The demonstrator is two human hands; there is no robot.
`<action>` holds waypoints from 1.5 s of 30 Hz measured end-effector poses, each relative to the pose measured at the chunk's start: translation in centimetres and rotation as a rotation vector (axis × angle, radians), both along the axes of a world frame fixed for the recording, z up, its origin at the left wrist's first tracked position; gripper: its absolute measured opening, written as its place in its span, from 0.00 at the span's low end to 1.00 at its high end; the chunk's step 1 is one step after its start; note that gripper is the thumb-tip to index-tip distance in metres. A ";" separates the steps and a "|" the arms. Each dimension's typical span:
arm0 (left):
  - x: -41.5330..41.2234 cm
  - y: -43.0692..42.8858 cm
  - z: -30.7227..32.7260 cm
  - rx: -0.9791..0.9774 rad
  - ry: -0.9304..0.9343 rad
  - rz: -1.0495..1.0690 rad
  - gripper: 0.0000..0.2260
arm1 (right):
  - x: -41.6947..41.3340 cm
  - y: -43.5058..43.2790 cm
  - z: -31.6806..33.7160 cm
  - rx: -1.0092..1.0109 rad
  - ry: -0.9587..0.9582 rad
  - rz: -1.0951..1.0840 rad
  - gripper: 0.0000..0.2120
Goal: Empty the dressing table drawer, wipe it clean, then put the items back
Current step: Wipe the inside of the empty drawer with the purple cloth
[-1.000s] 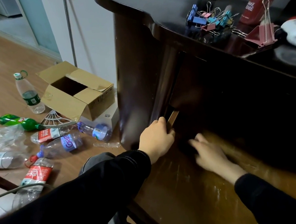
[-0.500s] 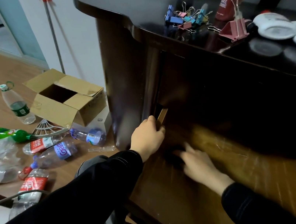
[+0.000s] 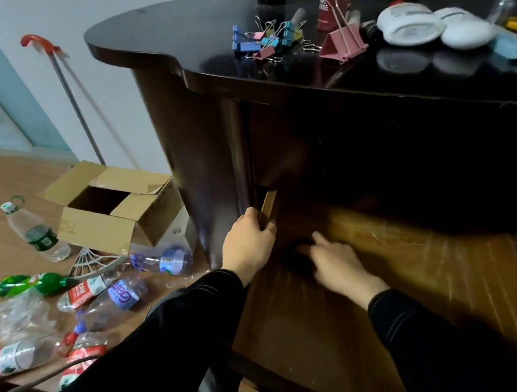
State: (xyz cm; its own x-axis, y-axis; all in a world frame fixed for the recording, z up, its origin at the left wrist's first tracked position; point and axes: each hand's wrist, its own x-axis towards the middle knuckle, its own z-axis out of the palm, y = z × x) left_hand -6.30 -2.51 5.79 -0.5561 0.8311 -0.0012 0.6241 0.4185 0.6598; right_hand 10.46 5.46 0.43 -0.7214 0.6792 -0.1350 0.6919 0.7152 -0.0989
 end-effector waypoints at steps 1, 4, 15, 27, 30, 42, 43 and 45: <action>0.0 -0.1 0.2 -0.004 -0.004 -0.004 0.10 | 0.0 0.3 0.2 0.000 0.026 -0.051 0.29; 0.2 -0.3 0.6 -0.020 -0.029 -0.009 0.11 | -1.1 -0.8 0.6 0.021 0.029 -0.142 0.23; 0.2 -0.2 0.3 -0.014 -0.057 0.006 0.13 | -2.9 -1.7 0.7 0.009 -0.048 -0.136 0.24; 0.3 -0.2 0.2 -0.015 -0.076 0.021 0.13 | -2.7 -3.3 2.0 -0.023 -0.120 -0.046 0.28; 0.3 -0.2 0.3 -0.021 -0.078 0.024 0.13 | -2.5 -5.4 0.6 -0.070 -0.192 0.127 0.22; 0.3 -0.2 0.1 -0.020 -0.065 0.029 0.13 | -1.5 -6.0 0.7 -0.147 -0.073 0.060 0.20; 0.3 -0.1 0.1 -0.020 -0.061 0.031 0.13 | -1.1 -6.6 0.5 -0.154 -0.083 0.166 0.21; 0.2 -0.1 0.0 -0.020 -0.064 0.031 0.12 | -0.2 -7.1 0.7 -0.176 -0.071 0.320 0.20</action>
